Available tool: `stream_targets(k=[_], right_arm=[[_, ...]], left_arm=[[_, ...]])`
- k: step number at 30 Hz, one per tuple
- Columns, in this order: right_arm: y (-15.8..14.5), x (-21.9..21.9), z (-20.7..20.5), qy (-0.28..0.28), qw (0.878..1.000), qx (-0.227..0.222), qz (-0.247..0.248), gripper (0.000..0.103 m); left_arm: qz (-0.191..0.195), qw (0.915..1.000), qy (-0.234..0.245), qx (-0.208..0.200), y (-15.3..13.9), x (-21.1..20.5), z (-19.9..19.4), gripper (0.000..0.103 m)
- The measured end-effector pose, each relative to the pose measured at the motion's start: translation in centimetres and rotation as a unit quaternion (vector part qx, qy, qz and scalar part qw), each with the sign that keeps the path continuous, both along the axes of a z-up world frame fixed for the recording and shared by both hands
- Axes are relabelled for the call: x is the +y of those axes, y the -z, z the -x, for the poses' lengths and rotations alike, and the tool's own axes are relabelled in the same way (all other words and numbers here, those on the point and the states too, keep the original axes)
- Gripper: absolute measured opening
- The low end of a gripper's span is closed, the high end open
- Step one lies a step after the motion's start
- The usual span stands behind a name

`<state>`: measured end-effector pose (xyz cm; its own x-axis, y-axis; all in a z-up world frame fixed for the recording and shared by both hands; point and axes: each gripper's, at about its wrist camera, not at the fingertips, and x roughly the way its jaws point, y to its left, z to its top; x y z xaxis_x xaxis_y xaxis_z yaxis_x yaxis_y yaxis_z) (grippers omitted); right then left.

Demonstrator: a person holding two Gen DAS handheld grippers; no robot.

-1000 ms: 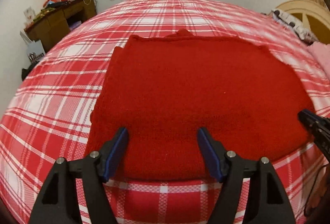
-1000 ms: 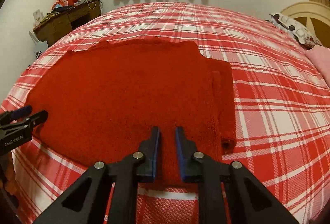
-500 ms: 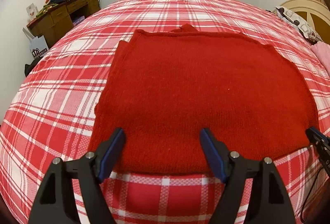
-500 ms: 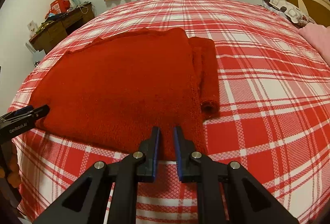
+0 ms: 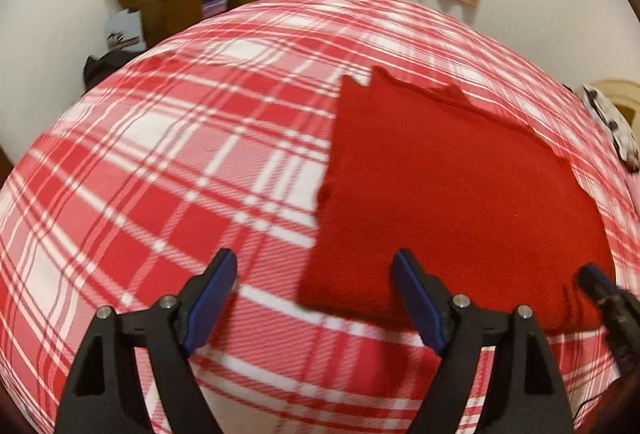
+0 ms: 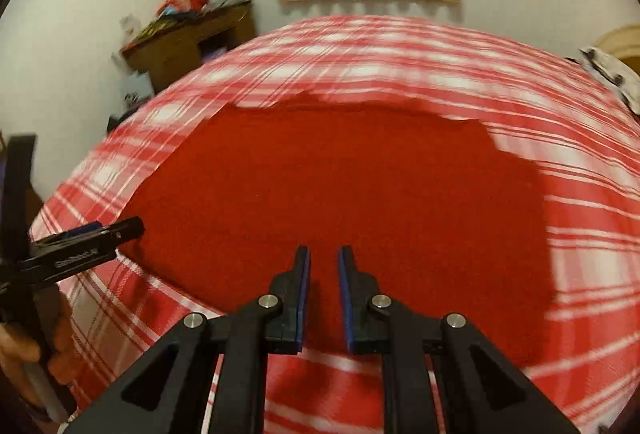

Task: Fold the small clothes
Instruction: 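Grasp the edge of the folded sweater bundle with the left tool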

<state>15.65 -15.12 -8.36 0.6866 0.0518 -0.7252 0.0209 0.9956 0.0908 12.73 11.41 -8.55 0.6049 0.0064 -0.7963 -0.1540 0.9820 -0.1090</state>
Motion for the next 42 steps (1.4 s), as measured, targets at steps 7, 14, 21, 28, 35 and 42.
stream_targets(k=[7, 14, 21, 28, 35, 42], right_arm=[[2.4, 1.3, 0.2, -0.016, 0.999, -0.011, 0.033, 0.015], [2.4, 0.7, 0.1, -0.017, 1.0, -0.02, 0.012, 0.016], [2.5, 0.6, 0.4, -0.018, 1.0, -0.025, 0.005, 0.016], [2.6, 0.1, 0.5, -0.021, 0.999, -0.027, -0.01, 0.016], [2.7, -0.1, 0.4, -0.021, 0.999, -0.028, -0.008, 0.016], [2.7, -0.3, 0.3, -0.028, 0.999, -0.023, -0.024, 0.02]], left_arm=[[0.058, 0.9978, -0.031, -0.006, 1.1, 1.9, 0.7, 0.083], [0.12, 0.9919, -0.033, -0.022, 0.5, 0.0, 1.4, 0.083], [0.148, 0.9871, -0.054, -0.032, 1.1, -1.1, 1.0, 0.086], [0.231, 0.9698, -0.064, -0.047, 1.8, 0.6, -3.7, 0.08], [0.228, 0.9709, -0.049, -0.052, 2.1, 0.5, -3.7, 0.028], [0.22, 0.9729, -0.039, -0.06, 1.6, 0.4, -3.6, 0.027]])
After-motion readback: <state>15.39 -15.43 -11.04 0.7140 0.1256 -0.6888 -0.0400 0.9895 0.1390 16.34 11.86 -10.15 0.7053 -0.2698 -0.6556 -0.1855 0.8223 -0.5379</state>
